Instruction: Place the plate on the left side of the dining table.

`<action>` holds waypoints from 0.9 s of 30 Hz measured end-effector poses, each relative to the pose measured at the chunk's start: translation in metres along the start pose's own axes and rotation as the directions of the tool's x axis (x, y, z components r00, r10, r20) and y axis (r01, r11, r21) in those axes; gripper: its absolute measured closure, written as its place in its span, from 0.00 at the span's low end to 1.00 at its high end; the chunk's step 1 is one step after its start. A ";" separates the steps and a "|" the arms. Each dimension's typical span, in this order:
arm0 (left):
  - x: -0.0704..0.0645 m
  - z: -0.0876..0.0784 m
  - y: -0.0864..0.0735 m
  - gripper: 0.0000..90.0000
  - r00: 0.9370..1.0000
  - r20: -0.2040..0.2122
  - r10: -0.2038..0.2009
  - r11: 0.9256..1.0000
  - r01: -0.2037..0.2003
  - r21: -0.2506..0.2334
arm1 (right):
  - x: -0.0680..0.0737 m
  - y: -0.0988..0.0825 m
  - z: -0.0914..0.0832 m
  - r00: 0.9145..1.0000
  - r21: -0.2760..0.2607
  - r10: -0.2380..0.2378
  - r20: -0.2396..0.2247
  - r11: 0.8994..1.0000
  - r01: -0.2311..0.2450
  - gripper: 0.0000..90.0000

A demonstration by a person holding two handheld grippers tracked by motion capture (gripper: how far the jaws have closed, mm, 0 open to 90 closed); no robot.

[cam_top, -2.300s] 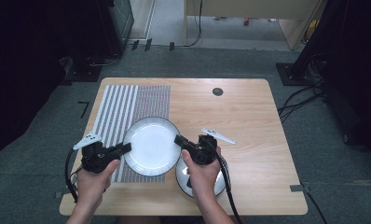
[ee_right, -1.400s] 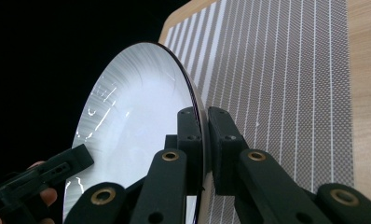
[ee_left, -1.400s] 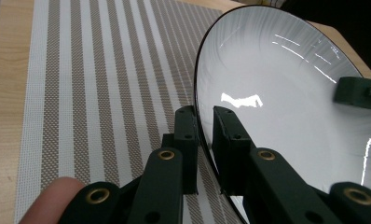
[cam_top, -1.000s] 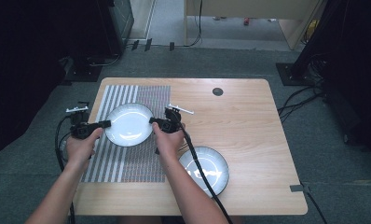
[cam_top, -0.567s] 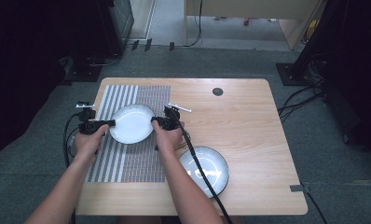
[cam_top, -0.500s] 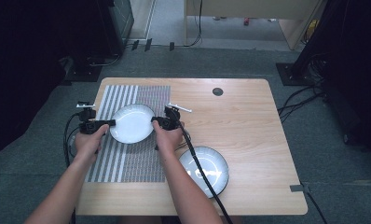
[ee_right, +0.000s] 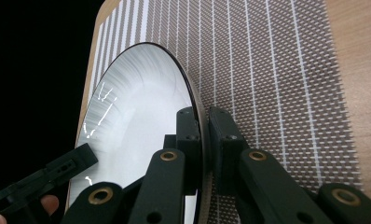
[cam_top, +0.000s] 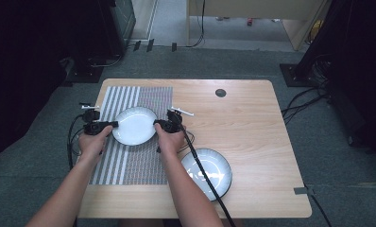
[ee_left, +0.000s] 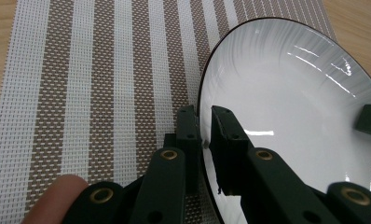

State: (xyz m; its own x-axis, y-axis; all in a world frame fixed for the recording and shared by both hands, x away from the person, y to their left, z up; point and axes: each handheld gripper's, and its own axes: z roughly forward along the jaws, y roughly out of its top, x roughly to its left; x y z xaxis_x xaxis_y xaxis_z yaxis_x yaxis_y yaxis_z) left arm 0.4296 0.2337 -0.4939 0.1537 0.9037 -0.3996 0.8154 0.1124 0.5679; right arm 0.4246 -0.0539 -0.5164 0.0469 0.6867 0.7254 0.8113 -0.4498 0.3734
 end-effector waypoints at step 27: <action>-0.035 -0.055 -0.007 0.26 0.984 0.007 0.180 0.981 -0.179 -0.068 | 0.032 0.008 -0.063 0.926 -0.107 -0.368 0.086 0.920 0.376 0.37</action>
State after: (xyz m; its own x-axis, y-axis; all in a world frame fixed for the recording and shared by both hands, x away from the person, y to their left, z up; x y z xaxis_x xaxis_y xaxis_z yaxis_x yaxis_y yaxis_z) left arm 0.3874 0.2237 -0.4443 0.3019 0.9063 -0.2957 0.7345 -0.0234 0.6782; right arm 0.3961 -0.0715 -0.4538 -0.2051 0.8507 0.4840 0.7017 -0.2169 0.6787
